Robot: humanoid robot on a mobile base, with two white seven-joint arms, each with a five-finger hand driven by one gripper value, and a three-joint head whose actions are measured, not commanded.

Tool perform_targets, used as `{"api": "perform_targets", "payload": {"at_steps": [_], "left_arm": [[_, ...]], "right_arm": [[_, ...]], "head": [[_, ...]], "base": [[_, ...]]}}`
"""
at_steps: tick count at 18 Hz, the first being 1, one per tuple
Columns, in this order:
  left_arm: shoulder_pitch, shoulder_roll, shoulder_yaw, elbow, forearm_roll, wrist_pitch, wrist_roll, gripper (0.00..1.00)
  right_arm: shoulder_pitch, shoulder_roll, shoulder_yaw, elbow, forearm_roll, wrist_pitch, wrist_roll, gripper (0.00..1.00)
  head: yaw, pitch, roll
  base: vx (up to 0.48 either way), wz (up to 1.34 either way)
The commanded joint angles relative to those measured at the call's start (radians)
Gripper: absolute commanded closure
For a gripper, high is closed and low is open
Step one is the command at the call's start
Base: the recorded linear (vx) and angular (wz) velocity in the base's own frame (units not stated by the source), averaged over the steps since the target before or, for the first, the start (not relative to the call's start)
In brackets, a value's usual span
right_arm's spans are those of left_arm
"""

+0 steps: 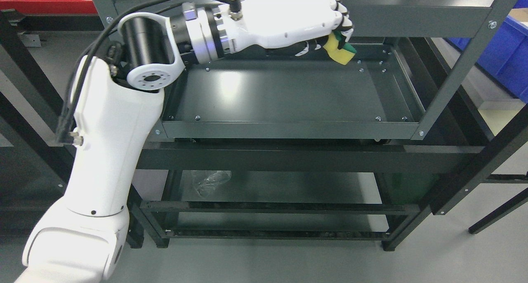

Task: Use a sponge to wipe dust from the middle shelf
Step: 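Sweep the sponge along the middle shelf surface away from the shelf post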

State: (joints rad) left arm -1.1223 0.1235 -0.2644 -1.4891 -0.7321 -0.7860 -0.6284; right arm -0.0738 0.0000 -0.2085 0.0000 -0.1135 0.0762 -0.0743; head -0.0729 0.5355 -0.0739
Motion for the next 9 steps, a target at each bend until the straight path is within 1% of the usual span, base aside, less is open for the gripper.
{"api": "perform_targets", "payload": {"at_steps": [1,3,5,7,8,9], "left_arm": [[0.1,0.397,0.188,-0.1,0.274,0.001,-0.004,0.99],[0.143,0.494,0.241,-0.097,0.338,0.001,-0.004,0.99],[0.208,0.571,0.304,-0.089,0.387,0.001,-0.005,0.99],[0.281,0.634,0.374,-0.082,0.421,0.001,-0.004,0.98],[0.324,0.669,0.431,-0.08,0.439,0.001,-0.004,0.98],[0.35,0.688,0.467,-0.08,0.46,0.001,-0.004,0.98]], "right_arm": [[0.0,-0.017,0.0,-0.017,0.0,0.0,0.001,0.0],[0.0,-0.017,0.0,-0.017,0.0,0.0,0.001,0.0],[0.0,-0.017,0.0,-0.017,0.0,0.0,0.001,0.0],[0.0,-0.017,0.0,-0.017,0.0,0.0,0.001,0.0],[0.0,-0.017,0.0,-0.017,0.0,0.0,0.001,0.0],[0.0,-0.017,0.0,-0.017,0.0,0.0,0.001,0.0]], "head": [[0.0,0.0,0.0],[0.0,0.0,0.0],[0.0,0.0,0.0],[0.0,0.0,0.0],[0.0,0.0,0.0],[0.0,0.0,0.0]], "base": [[0.0,0.0],[0.0,0.0],[0.0,0.0],[0.0,0.0],[0.0,0.0],[0.0,0.0]]}}
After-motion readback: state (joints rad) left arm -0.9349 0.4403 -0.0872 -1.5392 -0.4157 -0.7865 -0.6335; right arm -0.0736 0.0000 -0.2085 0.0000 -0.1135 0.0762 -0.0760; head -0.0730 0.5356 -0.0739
